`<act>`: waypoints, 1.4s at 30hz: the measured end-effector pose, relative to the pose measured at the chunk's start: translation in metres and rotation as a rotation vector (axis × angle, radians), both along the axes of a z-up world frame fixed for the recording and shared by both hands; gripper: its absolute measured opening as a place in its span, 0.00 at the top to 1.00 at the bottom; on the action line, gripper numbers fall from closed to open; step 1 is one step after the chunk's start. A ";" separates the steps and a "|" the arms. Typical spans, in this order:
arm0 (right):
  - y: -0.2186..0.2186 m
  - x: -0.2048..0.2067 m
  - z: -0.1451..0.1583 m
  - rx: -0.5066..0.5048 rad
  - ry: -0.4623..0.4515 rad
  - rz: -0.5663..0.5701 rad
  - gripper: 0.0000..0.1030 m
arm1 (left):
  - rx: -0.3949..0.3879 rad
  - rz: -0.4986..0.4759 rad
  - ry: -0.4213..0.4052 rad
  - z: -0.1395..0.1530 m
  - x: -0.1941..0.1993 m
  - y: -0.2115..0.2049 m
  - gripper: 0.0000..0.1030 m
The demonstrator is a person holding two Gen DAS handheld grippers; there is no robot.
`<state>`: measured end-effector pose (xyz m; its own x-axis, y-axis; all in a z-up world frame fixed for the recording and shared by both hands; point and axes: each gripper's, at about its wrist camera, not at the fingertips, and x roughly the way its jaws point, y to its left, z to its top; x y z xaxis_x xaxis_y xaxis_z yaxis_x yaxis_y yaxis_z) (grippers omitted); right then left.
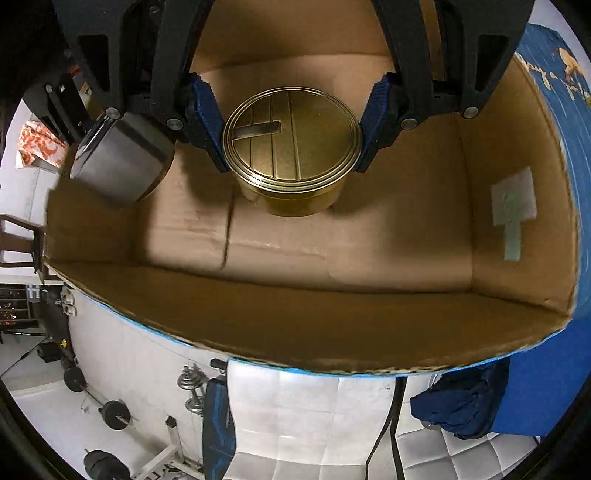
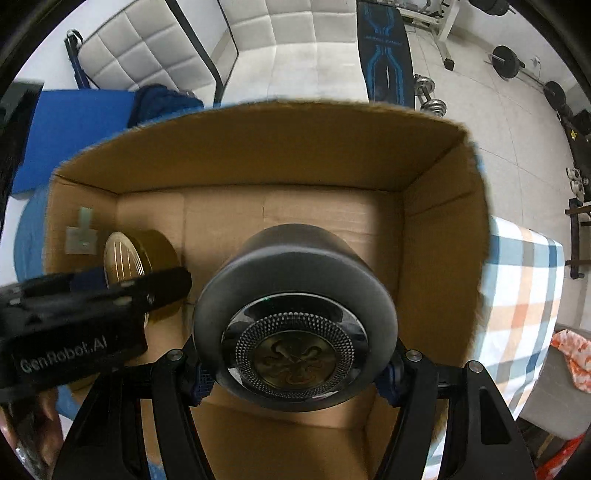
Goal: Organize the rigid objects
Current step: 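Carry both tins into the cardboard box and lower them onto its floor, then open both tools and lift them out of the box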
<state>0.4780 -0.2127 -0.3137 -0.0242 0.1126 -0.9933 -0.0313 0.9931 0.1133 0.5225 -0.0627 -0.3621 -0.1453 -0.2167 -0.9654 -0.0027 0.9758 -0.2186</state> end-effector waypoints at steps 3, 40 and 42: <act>0.006 0.004 -0.015 -0.026 0.009 0.029 0.32 | -0.002 0.004 0.018 -0.010 0.004 -0.002 0.39; -0.009 -0.036 -0.013 -0.043 0.011 0.001 0.00 | 0.061 0.065 -0.134 0.053 -0.088 0.050 0.06; -0.008 -0.044 -0.006 -0.050 -0.006 0.001 0.00 | 0.095 0.057 -0.185 0.067 -0.100 0.055 0.06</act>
